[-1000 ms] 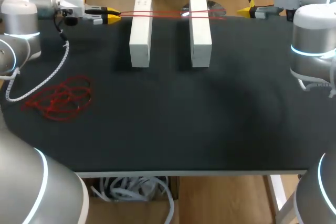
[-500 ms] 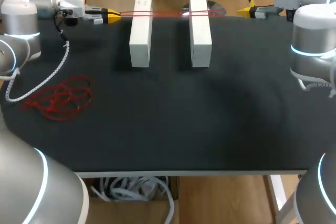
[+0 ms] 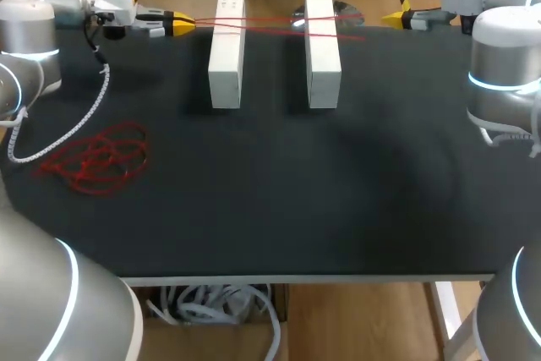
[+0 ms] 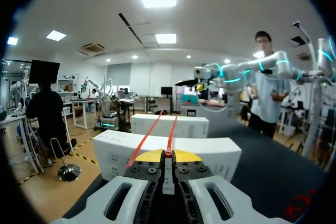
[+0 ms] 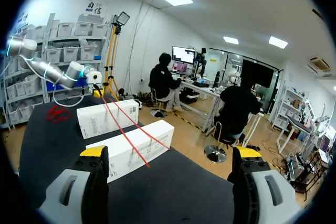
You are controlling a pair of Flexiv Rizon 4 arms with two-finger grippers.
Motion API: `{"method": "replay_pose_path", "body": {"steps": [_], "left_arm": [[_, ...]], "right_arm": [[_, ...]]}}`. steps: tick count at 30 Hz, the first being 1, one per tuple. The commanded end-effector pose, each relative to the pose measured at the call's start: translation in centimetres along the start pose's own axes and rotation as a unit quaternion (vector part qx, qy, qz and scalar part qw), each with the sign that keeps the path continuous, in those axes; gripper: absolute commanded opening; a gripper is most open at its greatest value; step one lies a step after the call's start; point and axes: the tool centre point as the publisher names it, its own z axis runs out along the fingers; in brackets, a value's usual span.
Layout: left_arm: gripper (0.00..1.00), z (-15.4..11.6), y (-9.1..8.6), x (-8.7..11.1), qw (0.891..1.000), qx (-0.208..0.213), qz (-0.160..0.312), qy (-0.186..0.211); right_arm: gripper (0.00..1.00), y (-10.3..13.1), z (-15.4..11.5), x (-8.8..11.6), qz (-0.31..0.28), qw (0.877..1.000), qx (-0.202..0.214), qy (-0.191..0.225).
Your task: Grab the tape and strap the tape.
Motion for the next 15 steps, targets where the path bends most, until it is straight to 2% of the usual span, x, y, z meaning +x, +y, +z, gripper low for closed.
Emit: {"method": "replay_pose_path", "body": {"steps": [1, 8, 15], "left_arm": [[0.0, -0.2, -0.7, 0.5, 1.0, 0.004, 0.001, 0.031], [0.0, -0.1, -2.2, 2.5, 1.0, 0.017, 0.004, 0.005], [0.0, -0.2, -3.7, 3.6, 0.999, 0.016, 0.007, -0.03]], "right_arm": [[1.0, 0.0, 0.0, 0.0, 0.0, 1.0, 0.0, 0.0], [1.0, 0.0, 0.0, 0.0, 0.0, 1.0, 0.0, 0.0], [1.0, 0.0, 0.0, 0.0, 0.0, 1.0, 0.0, 0.0]]}}
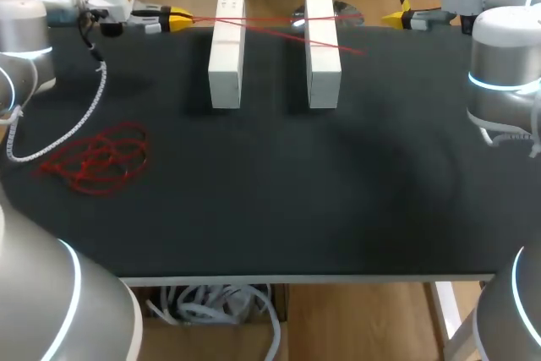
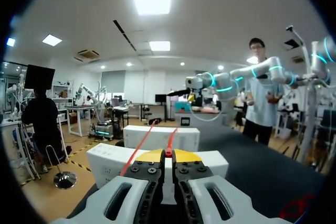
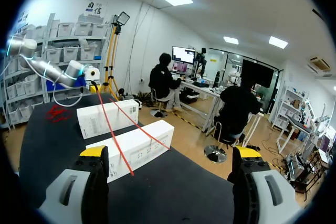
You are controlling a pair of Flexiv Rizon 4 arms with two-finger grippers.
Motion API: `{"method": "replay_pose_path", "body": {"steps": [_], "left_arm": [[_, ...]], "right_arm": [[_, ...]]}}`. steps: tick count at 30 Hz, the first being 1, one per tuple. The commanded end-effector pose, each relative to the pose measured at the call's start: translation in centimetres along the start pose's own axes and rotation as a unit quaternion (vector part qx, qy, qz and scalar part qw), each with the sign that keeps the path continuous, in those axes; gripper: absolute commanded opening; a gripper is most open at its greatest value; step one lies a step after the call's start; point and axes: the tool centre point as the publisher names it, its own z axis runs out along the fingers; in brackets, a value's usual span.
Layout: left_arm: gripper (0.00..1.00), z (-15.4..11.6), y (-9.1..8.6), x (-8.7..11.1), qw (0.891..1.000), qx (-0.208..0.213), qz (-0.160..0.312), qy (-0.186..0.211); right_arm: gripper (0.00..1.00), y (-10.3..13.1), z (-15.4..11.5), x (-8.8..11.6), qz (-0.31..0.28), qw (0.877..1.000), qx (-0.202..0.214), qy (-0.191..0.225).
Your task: Grab the tape and strap the tape.
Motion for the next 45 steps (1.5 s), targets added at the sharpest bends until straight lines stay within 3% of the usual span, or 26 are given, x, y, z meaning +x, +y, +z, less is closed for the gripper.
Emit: {"method": "replay_pose_path", "body": {"steps": [1, 2, 28, 34, 45], "left_arm": [[0.0, 0.2, -1.4, 1.9, 0.998, -0.014, 0.007, -0.058], [0.0, 0.1, -1.6, 2.0, 0.998, -0.027, 0.01, -0.06], [0.0, 0.1, -1.6, 2.0, 0.998, -0.027, 0.01, -0.06], [0.0, 1.0, -2.0, 3.7, 0.997, 0.07, 0.013, -0.038], [0.0, 3.2, -3.2, 7.6, 0.986, 0.16, -0.028, -0.033]], "right_arm": [[1.0, 0.0, 0.0, 0.0, 0.0, 1.0, 0.0, 0.0], [1.0, 0.0, 0.0, 0.0, 0.0, 1.0, 0.0, 0.0], [1.0, 0.0, 0.0, 0.0, 0.0, 1.0, 0.0, 0.0], [1.0, 0.0, 0.0, 0.0, 0.0, 1.0, 0.0, 0.0], [1.0, 0.0, 0.0, 0.0, 0.0, 1.0, 0.0, 0.0]]}}
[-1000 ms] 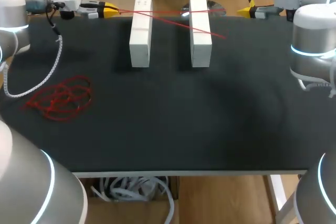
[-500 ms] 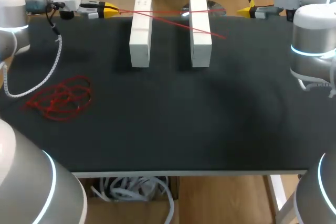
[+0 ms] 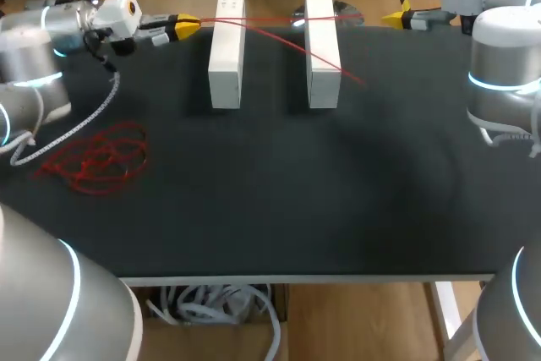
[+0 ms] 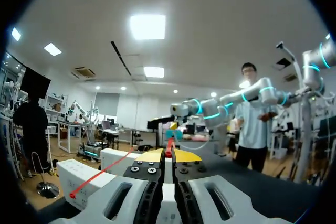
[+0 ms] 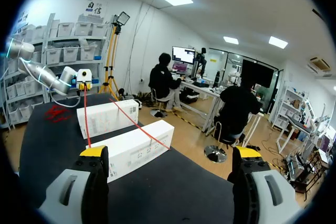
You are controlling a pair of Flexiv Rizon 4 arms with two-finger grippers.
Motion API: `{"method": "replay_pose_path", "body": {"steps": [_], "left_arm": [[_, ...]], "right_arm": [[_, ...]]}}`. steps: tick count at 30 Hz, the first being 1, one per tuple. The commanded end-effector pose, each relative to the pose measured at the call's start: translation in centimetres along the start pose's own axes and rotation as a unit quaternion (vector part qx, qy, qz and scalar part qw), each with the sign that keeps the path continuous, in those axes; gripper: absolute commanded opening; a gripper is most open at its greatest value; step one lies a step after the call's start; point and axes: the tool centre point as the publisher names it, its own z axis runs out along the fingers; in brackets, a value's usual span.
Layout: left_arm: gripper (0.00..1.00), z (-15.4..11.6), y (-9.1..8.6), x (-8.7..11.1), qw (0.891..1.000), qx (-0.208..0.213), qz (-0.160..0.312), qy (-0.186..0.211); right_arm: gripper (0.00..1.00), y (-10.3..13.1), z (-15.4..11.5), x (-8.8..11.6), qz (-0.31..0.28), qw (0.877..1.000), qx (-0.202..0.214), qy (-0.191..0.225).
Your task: Grab the tape and strap the tape.
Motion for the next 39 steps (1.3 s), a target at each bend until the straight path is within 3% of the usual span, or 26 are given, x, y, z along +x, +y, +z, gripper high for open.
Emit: {"method": "replay_pose_path", "body": {"steps": [1, 9, 18, 22, 39], "left_arm": [[0.0, 0.8, 0.0, 1.6, 0.998, 0.03, 0.001, -0.06], [0.0, 1.3, -1.9, 3.5, 0.995, 0.066, 0.006, -0.071], [0.0, 1.7, -3.7, 5.7, 0.995, 0.069, -0.003, -0.077], [0.0, 1.8, -4.3, 6.6, 0.993, 0.089, -0.004, -0.08], [0.0, 1.8, -6.3, 9.3, 0.99, 0.081, -0.012, -0.112]], "right_arm": [[1.0, 0.0, 0.0, 0.0, 0.0, 1.0, 0.0, 0.0], [1.0, 0.0, 0.0, 0.0, 0.0, 1.0, 0.0, 0.0], [1.0, 0.0, 0.0, 0.0, 0.0, 1.0, 0.0, 0.0], [1.0, 0.0, 0.0, 0.0, 0.0, 1.0, 0.0, 0.0], [1.0, 0.0, 0.0, 0.0, 0.0, 1.0, 0.0, 0.0]]}}
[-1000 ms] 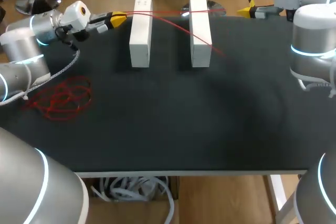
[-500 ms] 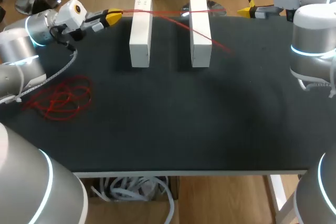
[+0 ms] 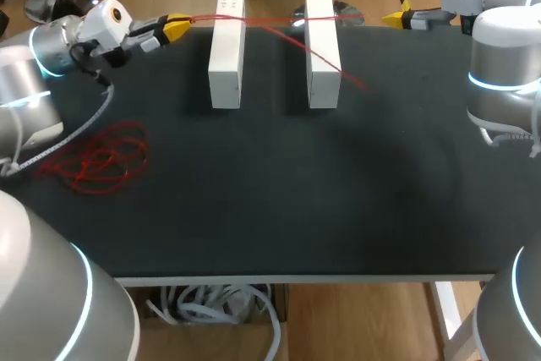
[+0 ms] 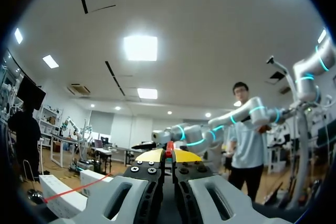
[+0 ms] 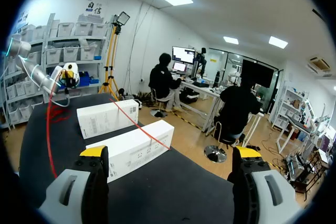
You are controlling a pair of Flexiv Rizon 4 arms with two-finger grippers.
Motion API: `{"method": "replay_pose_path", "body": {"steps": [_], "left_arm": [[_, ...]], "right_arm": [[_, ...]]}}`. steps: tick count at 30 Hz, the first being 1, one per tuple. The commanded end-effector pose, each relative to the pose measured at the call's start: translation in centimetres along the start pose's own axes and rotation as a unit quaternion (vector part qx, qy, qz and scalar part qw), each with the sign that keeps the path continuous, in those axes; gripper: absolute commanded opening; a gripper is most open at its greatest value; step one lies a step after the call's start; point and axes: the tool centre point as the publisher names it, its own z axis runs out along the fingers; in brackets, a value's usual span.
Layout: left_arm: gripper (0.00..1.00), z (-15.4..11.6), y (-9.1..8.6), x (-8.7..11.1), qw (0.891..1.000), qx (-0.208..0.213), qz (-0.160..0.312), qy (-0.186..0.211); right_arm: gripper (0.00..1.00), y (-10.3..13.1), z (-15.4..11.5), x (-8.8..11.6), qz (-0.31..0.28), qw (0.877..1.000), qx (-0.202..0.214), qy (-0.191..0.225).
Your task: Grab the tape and strap the tape.
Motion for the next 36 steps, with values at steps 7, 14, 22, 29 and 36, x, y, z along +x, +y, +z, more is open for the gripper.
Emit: {"method": "replay_pose_path", "body": {"steps": [7, 14, 22, 29, 36], "left_arm": [[0.0, 0.63, -0.63, 1.32, 0.99, -0.002, -0.001, -0.138], [0.0, 0.92, -0.51, 1.19, 0.992, 0.01, 0.0, -0.128], [0.0, 0.92, -0.51, 1.19, 0.992, 0.01, 0.0, -0.128], [0.0, 0.92, -0.51, 1.19, 0.992, 0.01, 0.0, -0.128], [0.0, 0.92, -0.51, 1.19, 0.992, 0.01, 0.0, -0.128]], "right_arm": [[1.0, 0.0, 0.0, 0.0, 0.0, 1.0, 0.0, 0.0], [1.0, 0.0, 0.0, 0.0, 0.0, 1.0, 0.0, 0.0], [1.0, 0.0, 0.0, 0.0, 0.0, 1.0, 0.0, 0.0], [1.0, 0.0, 0.0, 0.0, 0.0, 1.0, 0.0, 0.0], [1.0, -0.16, -0.16, 0.14, 0.108, 0.993, -0.039, -0.008]]}}
